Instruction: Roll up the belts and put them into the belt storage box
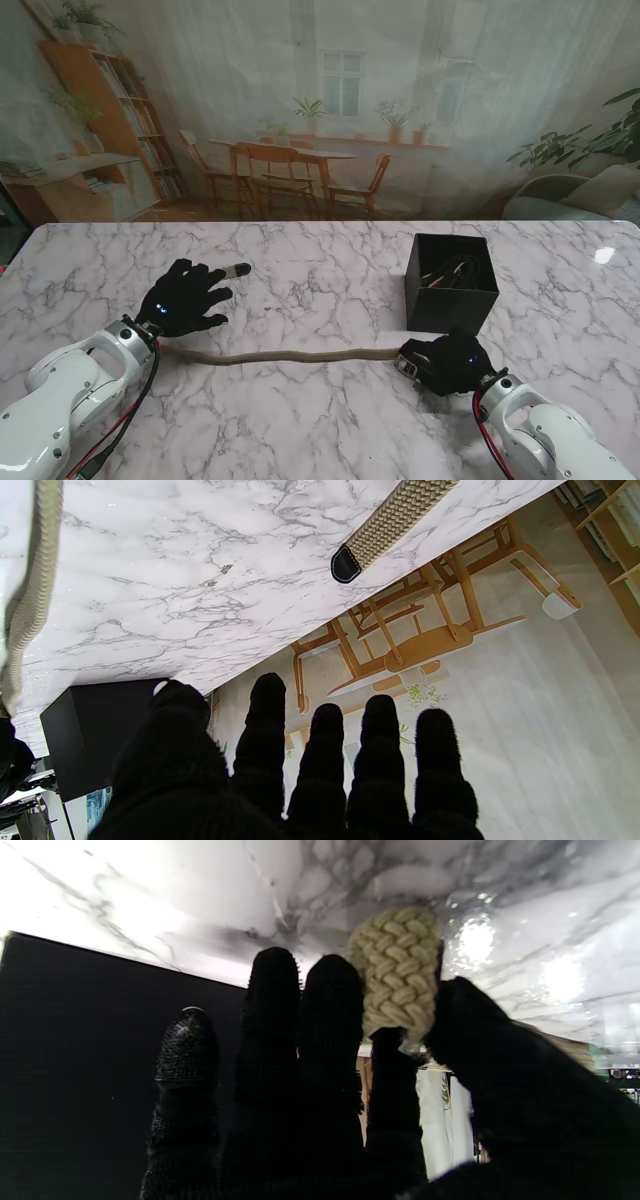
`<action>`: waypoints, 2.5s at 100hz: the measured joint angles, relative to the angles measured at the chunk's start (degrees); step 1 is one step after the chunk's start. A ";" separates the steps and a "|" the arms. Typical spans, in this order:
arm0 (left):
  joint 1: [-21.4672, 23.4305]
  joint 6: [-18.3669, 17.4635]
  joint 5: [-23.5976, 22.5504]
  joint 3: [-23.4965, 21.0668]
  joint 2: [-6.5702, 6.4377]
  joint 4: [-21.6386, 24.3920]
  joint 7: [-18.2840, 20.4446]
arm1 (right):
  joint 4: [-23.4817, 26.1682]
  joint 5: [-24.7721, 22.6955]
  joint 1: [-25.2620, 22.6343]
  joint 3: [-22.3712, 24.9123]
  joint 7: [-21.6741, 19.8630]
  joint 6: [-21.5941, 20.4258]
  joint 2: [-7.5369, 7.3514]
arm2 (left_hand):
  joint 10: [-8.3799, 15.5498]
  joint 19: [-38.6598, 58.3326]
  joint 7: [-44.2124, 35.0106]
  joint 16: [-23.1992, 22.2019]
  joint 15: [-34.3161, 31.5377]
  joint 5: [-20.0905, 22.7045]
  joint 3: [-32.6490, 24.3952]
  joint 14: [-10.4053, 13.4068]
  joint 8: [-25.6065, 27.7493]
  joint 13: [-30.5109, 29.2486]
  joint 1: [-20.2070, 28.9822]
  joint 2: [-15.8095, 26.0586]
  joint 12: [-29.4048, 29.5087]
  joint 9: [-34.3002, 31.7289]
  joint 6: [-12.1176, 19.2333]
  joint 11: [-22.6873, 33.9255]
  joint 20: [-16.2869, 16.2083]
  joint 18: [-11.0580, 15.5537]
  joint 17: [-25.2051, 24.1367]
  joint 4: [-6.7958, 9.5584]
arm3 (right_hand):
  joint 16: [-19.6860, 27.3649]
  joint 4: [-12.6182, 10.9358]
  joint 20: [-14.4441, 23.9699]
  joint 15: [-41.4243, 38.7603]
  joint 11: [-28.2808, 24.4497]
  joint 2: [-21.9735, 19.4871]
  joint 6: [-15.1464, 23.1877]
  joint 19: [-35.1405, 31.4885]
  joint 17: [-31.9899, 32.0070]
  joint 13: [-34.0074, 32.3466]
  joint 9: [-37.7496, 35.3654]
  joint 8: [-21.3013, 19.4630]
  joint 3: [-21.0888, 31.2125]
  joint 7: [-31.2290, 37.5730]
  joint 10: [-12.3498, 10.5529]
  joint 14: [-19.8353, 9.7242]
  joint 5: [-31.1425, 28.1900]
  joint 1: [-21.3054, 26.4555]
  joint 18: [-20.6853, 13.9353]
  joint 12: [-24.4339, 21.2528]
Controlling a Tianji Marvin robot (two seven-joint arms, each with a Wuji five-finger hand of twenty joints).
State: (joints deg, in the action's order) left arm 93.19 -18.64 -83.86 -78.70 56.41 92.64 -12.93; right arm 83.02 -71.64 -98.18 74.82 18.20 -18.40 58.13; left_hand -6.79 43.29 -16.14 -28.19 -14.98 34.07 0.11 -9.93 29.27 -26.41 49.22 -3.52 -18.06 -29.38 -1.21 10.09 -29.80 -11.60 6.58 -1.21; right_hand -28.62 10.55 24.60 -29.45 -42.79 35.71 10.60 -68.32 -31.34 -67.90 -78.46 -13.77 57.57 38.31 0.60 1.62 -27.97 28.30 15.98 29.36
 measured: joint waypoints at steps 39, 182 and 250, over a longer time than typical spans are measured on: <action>-0.09 -0.10 0.22 0.05 0.01 -0.15 -0.18 | -0.75 3.89 0.46 -0.30 -1.37 -0.77 0.59 | 0.00 0.00 0.00 0.00 0.00 0.00 0.00 0.00 0.00 0.00 -0.01 0.00 0.00 0.00 -0.01 0.00 0.00 0.00 0.00 0.00 | -0.76 -1.53 -0.73 -3.38 -8.71 -5.18 9.96 -0.81 -1.40 -4.03 -1.35 0.60 2.35 3.40 0.97 1.75 -5.94 2.38 1.55 2.00; -0.36 -0.43 0.92 -0.01 0.11 -0.15 0.80 | 9.86 -1.13 -2.94 4.91 -20.85 -4.76 -1.16 | -0.09 -0.01 0.00 0.00 0.00 0.00 0.00 -0.02 0.00 0.00 -0.01 0.02 -0.01 0.00 -0.10 0.00 0.00 0.00 -0.01 0.00 | 5.24 4.90 -4.35 6.73 14.95 7.45 4.90 1.44 1.72 6.11 4.03 -9.18 3.20 19.10 -3.29 -2.19 -9.38 5.28 -5.57 -3.26; -0.18 -0.21 3.25 -0.09 0.40 0.93 3.21 | 9.22 4.64 -3.45 4.35 -20.97 -3.71 -0.48 | -0.57 -0.01 0.00 0.00 0.00 0.00 0.10 -0.23 0.00 0.00 -0.04 0.63 -0.01 0.00 -0.42 0.00 0.00 -0.01 -0.01 0.00 | 10.96 5.52 0.63 13.82 19.89 4.16 2.84 8.91 8.89 17.39 20.39 -4.11 -0.01 25.74 5.04 5.30 -13.99 0.06 5.44 -15.27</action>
State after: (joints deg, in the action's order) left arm 93.01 -18.85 -80.61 -78.80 56.80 93.57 -9.72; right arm 92.24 -67.01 -101.63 79.17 -2.77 -22.11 57.65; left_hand -7.37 43.29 -16.14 -28.19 -14.98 34.07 0.21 -10.16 29.27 -26.41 49.17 -2.89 -18.06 -29.38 -1.63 10.09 -29.80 -11.61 6.57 -1.21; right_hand -17.66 16.06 25.23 -15.63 -22.89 39.87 13.44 -59.42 -22.45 -50.51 -58.07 -17.88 57.57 64.05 5.65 6.92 -41.96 28.36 21.41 14.09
